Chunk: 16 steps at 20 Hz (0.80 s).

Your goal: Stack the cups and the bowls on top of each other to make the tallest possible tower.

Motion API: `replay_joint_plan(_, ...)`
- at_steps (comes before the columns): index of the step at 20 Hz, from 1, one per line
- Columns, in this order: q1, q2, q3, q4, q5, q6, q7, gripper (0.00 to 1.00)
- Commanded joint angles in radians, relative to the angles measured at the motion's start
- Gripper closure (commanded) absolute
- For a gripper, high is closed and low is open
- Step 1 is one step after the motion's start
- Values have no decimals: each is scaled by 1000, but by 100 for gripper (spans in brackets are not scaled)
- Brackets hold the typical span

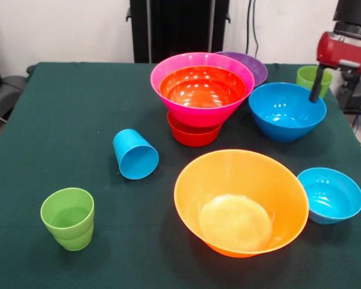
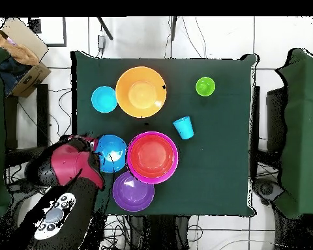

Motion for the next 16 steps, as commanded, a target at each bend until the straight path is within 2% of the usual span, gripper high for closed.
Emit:
replay_joint_plan(1,-28,73,6,-103,-56,78,54,0)
replay_joint_plan(6,-22,98,-1,-107,-73,44,46,0)
replay_joint_plan(11,-40,85,36,-89,-88,10,32,0)
replay_joint_plan(16,-24,90,29,-97,-92,13,46,0)
